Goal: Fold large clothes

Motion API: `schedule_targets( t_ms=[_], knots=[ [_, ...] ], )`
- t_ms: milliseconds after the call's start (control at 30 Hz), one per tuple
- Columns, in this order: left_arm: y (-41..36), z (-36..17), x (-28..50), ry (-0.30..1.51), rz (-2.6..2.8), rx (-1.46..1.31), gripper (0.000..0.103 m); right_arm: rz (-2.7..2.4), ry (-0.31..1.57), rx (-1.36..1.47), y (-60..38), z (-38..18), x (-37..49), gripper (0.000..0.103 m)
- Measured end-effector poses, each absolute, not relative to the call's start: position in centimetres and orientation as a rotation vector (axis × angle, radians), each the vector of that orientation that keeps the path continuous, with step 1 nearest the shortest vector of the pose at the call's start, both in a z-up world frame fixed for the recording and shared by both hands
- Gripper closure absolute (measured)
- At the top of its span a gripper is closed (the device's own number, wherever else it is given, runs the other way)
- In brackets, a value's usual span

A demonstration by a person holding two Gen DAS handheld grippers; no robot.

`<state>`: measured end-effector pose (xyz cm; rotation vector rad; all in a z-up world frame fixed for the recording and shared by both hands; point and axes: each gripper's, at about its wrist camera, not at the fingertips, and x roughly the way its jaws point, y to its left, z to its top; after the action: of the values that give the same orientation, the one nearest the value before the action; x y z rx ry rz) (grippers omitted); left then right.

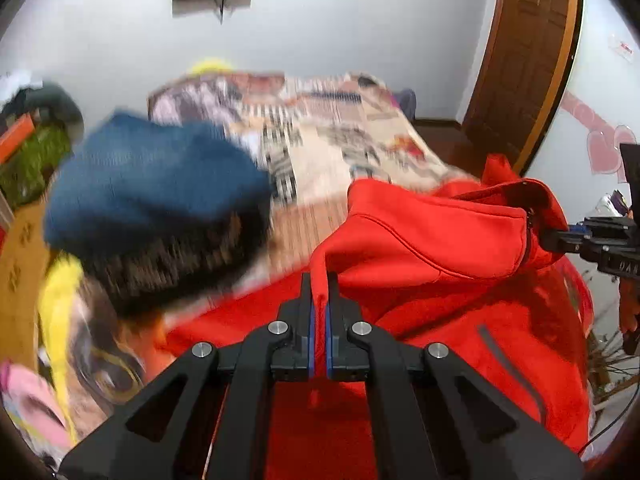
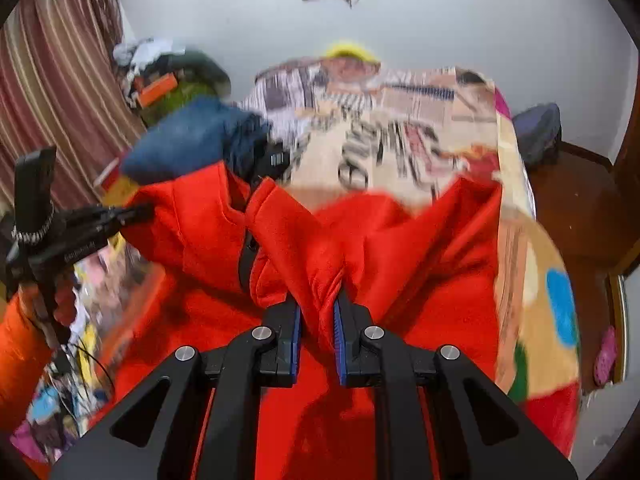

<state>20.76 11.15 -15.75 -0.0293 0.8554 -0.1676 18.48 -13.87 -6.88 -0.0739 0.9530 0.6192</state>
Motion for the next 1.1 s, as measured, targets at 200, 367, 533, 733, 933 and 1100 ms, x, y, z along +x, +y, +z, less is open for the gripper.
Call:
schedule_targets(
  t_ms=[200, 367, 533, 733, 933, 1100],
  knots=[
    [10.8, -21.3, 18.2, 1.012, -0.14, -0.028, 0.099, 0.605, 1.004, -0.087, -14.2, -10.1, 16.3, 0.083],
    [11.0, -22.2, 16.6, 1.059, -0.128, -0.02, 0.093, 0.607, 1.008, -0.115, -14.8, -9.8, 15.3, 0.071],
    [12.7, -18.9, 15.7, 0.971, -0.075, -0.032, 0.06, 0.613, 0.985, -0.117, -15.8, -8.2, 14.5, 0.069],
    [15.1, -15.7, 17.2, 0.882, 0.001, -0.057, 0.049, 0.576, 0.873, -0.06, -17.0, -5.1, 15.6, 0.051],
    [15.9, -15.6, 21.2, 0.882, 0.0, -0.124, 0.049, 0.571, 0.882, -0.023, -15.2, -5.2, 18.7, 0.05],
    [12.7, -17.7, 24.4, 0.947, -0.088, -0.122, 0.049, 0.611, 0.965, -0.042, -11.6, -7.8, 20.9, 0.05]
  ],
)
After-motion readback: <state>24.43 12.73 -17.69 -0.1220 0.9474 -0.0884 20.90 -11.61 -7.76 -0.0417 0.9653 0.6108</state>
